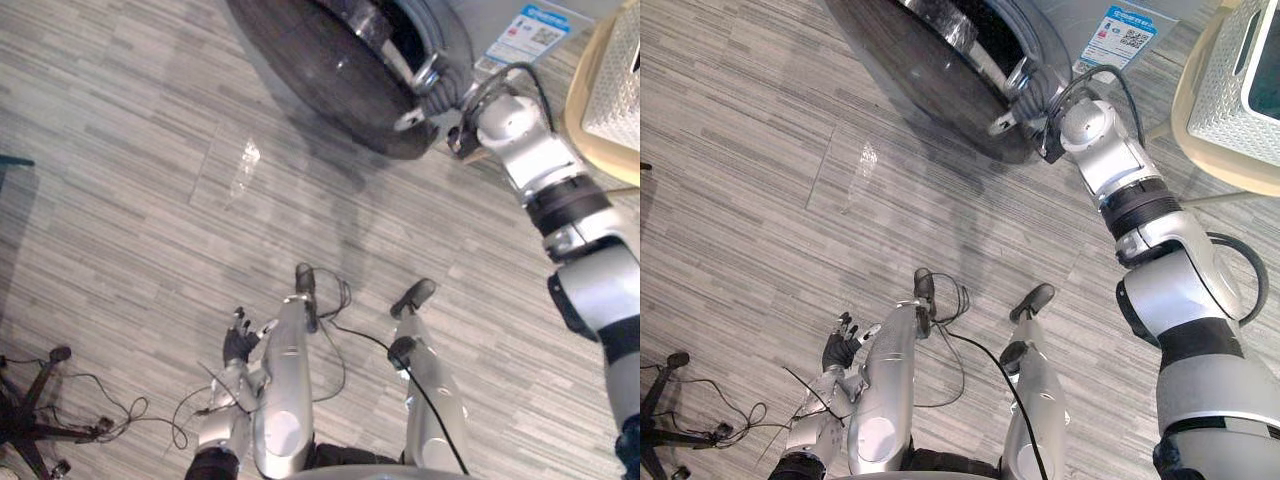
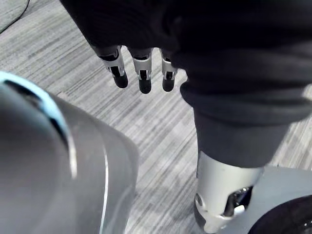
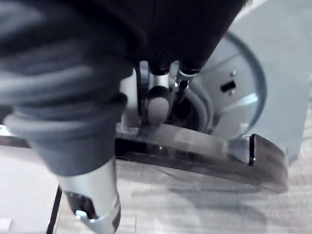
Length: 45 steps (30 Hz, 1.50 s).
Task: Pick up the laundry basket with both hands and put the clothes into the washing machine.
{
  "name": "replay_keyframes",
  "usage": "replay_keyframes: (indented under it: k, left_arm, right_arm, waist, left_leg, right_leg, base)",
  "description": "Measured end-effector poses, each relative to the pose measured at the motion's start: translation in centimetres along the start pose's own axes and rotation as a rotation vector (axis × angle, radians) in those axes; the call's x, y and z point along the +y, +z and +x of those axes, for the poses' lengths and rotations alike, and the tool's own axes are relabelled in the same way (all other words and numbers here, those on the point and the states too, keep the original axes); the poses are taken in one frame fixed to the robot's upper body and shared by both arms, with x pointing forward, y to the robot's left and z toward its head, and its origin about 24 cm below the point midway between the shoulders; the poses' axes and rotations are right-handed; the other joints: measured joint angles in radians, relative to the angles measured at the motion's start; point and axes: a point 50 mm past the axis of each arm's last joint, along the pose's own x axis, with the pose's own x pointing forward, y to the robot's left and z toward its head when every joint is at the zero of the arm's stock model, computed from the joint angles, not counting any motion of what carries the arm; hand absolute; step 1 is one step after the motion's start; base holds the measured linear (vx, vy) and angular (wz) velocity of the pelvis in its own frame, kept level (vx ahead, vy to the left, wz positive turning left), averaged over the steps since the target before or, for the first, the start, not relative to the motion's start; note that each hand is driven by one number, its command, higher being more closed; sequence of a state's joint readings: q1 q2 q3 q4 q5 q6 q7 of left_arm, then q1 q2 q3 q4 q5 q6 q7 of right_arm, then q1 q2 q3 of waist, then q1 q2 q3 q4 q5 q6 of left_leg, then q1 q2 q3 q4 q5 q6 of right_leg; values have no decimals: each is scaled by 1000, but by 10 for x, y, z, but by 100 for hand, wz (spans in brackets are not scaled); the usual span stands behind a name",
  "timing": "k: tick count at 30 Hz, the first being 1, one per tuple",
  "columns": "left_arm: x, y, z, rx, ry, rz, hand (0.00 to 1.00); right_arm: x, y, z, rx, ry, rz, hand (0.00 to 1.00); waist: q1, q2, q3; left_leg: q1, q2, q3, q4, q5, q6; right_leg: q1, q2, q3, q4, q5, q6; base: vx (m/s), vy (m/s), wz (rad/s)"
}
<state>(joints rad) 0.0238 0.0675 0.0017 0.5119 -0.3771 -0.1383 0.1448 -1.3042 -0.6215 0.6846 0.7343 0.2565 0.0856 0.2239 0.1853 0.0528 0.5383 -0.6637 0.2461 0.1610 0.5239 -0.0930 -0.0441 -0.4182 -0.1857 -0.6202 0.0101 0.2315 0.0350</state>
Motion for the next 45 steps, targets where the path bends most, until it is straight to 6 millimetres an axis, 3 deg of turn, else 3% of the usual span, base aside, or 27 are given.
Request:
replay_keyframes:
  k: [5, 7, 10, 15, 17, 20, 22, 24, 26, 29, 31, 32, 33, 34, 35, 36, 37, 40, 43, 45]
  left_arm:
    - [-4, 2, 1, -10, -39, 37, 0]
    - [-6, 4, 2, -17, -55, 54, 0]
    - [-10, 6, 4, -23, -74, 61, 0]
    - [-10, 8, 4, -33, -80, 120, 0]
    - [-19, 18, 4, -81, -123, 209, 0]
    - [-41, 46, 2, -223, -255, 389, 0]
    - [-54, 61, 6, -288, -319, 490, 0]
    - [-66, 89, 17, -383, -380, 652, 0]
    - [-65, 117, 34, -431, -373, 777, 0]
    - [-40, 168, 62, -433, -245, 937, 0]
    - [-15, 231, 73, -464, -86, 1015, 0]
    - [-11, 247, 72, -484, -53, 1023, 0]
    - [-11, 280, 66, -552, -8, 1013, 0]
    - [-15, 309, 59, -625, 19, 996, 0]
    - [-18, 329, 52, -677, 36, 991, 0]
    - [-23, 342, 47, -714, 41, 983, 0]
    - [-28, 365, 37, -784, 66, 968, 0]
    - [-26, 397, 20, -862, 122, 962, 0]
    - [-21, 413, 10, -901, 161, 930, 0]
    - [-7, 429, -1, -932, 232, 898, 0]
  right_arm:
    - [71, -12, -8, -21, 362, 47, 0]
    - [118, -22, -17, 5, 572, 109, 0]
    - [171, -26, -27, 31, 779, 210, 0]
    - [181, -25, -35, -1, 793, 382, 0]
    - [181, -28, -35, -18, 734, 462, 0]
    - [186, -52, -43, 23, 648, 597, 0]
    - [194, -73, -49, 93, 596, 665, 0]
    - [209, -101, -64, 191, 562, 719, 0]
    - [227, -117, -79, 257, 571, 753, 0]
    - [251, -128, -97, 316, 587, 817, 0]
    - [266, -134, -111, 352, 585, 875, 0]
    - [269, -135, -114, 356, 588, 885, 0]
    - [273, -135, -121, 353, 586, 912, 0]
    - [275, -131, -125, 335, 584, 937, 0]
    - [282, -126, -130, 316, 591, 967, 0]
    - [287, -121, -133, 299, 594, 998, 0]
    - [290, -109, -132, 248, 590, 1035, 0]
    - [288, -86, -126, 132, 541, 1123, 0]
    - [281, -86, -132, 106, 479, 1182, 0]
    - [273, -94, -139, 109, 413, 1218, 0]
  waist:
    - [29, -5, -2]
    - [51, -5, -2]
    - [69, -6, -3]
    - [77, -22, -10]
    - [74, -29, -14]
    - [71, -30, -14]
    - [49, -30, -14]
    - [23, -45, -22]
    - [13, -70, -35]
    - [-28, -123, -57]
    - [-57, -171, -60]
    - [-64, -181, -59]
    - [-62, -194, -60]
    - [-60, -194, -59]
    - [-65, -201, -61]
    - [-70, -220, -69]
    - [-64, -235, -67]
    - [-78, -262, -55]
    - [-75, -270, -52]
    - [-68, -271, -52]
  left_leg:
    - [16, 3, -36, -77, 50, -25]
    - [17, 3, -56, -108, 81, -33]
    - [18, 0, -74, -127, 102, -38]
    - [48, -9, -67, -125, 101, -37]
    - [51, -9, -60, -122, 97, -35]
    - [57, -3, -48, -110, 93, -39]
    - [65, -1, -47, -102, 93, -38]
    - [66, 5, -40, -91, 92, -38]
    - [65, 17, -25, -82, 88, -35]
    - [48, 31, -18, -74, 88, -36]
    - [16, 51, -18, -58, 87, -37]
    - [6, 56, -20, -52, 84, -41]
    - [-16, 80, -22, -52, 84, -40]
    - [-39, 120, -16, -63, 87, -31]
    - [-65, 129, -26, -49, 87, -31]
    - [-86, 127, -26, -34, 89, -36]
    - [-116, 149, -34, -23, 91, -37]
    - [-167, 173, -48, 2, 99, -45]
    - [-199, 196, -53, 37, 82, -63]
    - [-236, 221, -71, 72, 63, -70]
  right_leg:
    - [14, 27, -37, -18, -14, -20]
    - [14, 32, -59, -19, -23, -31]
    - [19, 40, -64, -18, -23, -32]
    - [47, 28, -57, -15, -24, -31]
    - [47, 26, -49, -14, -25, -31]
    - [48, 27, -37, -8, -25, -31]
    - [53, 26, -31, -4, -25, -31]
    - [49, 27, -19, 0, -25, -30]
    - [39, 27, -3, 3, -26, -29]
    - [16, 36, 9, 4, -27, -29]
    - [-9, 50, 14, -1, -28, -28]
    - [-13, 55, 8, -6, -32, -20]
    - [-27, 68, -9, -14, -74, 40]
    - [-55, 74, -35, 53, -92, 15]
    - [-59, 61, -41, 117, -91, -26]
    - [-54, 59, -26, 109, -112, -19]
    - [-70, 86, -34, 89, -94, -33]
    - [-102, 111, -38, 72, -84, -42]
    - [-116, 128, -36, 72, -84, -41]
    - [-134, 149, -35, 72, -87, -37]
  base:
    - [5, -66, 18]
    - [32, -23, 22]
    - [42, 7, 20]
    - [-4, 98, 4]
    - [-56, 108, -7]
    - [-55, 69, -9]
    - [-56, 75, -11]
    - [-44, 50, -13]
    - [-31, 39, -25]
    - [-23, 1, -20]
    - [-22, -36, -20]
    - [-14, -55, -25]
    - [21, -79, -38]
    - [72, -82, -30]
    - [115, -56, -6]
    - [132, -62, -1]
    - [99, -70, -8]
    - [99, -57, -19]
    - [77, 4, -19]
    - [84, 10, -23]
